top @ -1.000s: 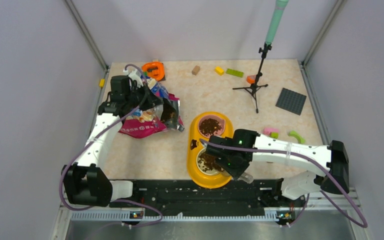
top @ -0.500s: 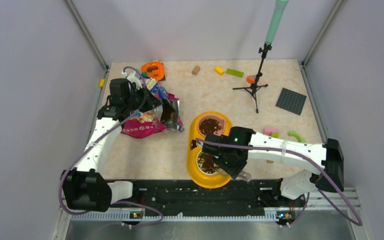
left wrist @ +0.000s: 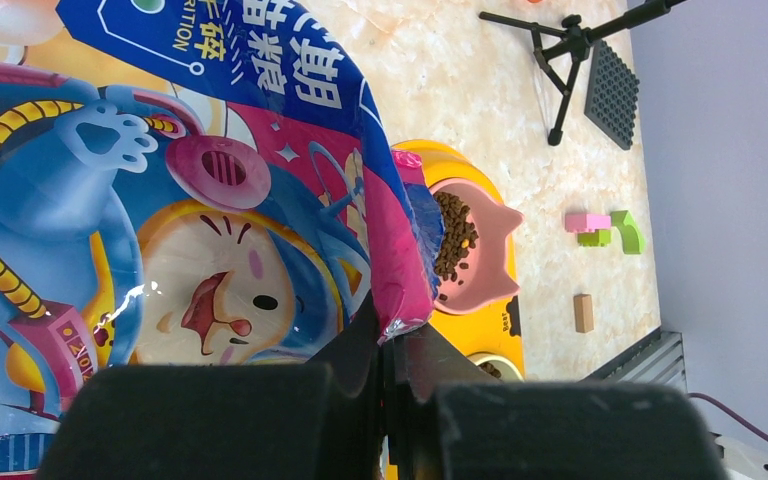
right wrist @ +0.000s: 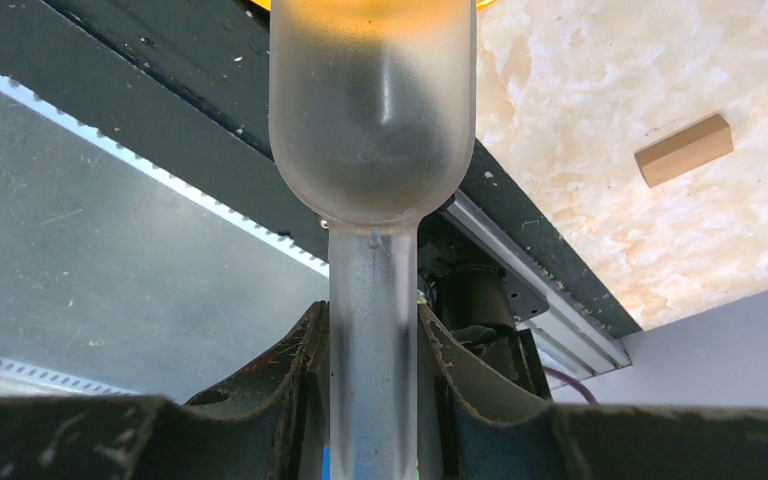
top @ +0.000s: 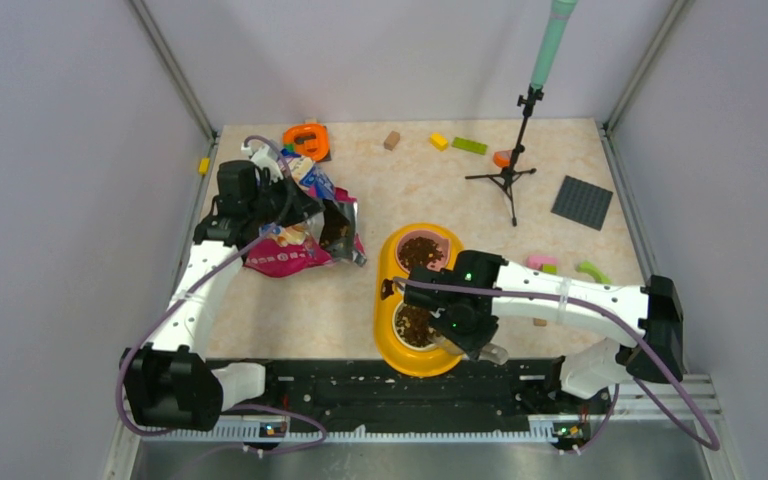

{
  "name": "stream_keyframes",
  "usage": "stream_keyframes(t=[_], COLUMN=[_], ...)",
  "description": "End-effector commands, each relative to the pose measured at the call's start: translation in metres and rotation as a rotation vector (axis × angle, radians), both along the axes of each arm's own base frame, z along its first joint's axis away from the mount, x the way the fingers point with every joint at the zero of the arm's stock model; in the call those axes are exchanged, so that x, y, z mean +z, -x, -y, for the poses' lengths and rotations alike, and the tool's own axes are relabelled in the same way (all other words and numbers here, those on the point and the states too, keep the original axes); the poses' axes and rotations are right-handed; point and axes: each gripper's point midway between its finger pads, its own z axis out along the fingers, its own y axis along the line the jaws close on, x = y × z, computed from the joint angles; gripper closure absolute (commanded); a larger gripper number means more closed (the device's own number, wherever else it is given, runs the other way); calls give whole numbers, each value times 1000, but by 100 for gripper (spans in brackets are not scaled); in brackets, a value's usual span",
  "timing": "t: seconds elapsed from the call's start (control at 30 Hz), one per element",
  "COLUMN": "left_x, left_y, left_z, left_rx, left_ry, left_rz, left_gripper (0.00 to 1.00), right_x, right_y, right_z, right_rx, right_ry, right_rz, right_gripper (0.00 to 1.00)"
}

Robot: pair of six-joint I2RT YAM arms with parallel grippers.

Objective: Serve the pet food

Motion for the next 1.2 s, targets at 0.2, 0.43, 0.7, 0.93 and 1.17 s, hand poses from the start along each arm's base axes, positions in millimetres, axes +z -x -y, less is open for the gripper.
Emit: stream_keyframes(t=[0.2, 0.43, 0.7, 0.93, 1.17], left_x=[27, 28, 29, 36, 60], left_y=[3, 4, 6, 7, 5], left_z=[-2, -1, -1, -1, 0], left_rx=[-3, -5, 3, 6, -1], left_ry=[12, 24, 27, 36, 45], left_rz=[113, 114, 115, 131, 188], left_gripper=[100, 100, 100, 100, 100], right_x=[19, 21, 13, 44, 71], right_y=[22, 26, 33, 23, -2], right_z=[-5, 0, 7, -18, -59], right_rx=[-46, -62, -56, -51, -25], right_ry=[-70, -86, -57, -205, -355], right_rz=[-98, -96, -120, -65, 41], right_gripper=[100, 100, 100, 100, 100])
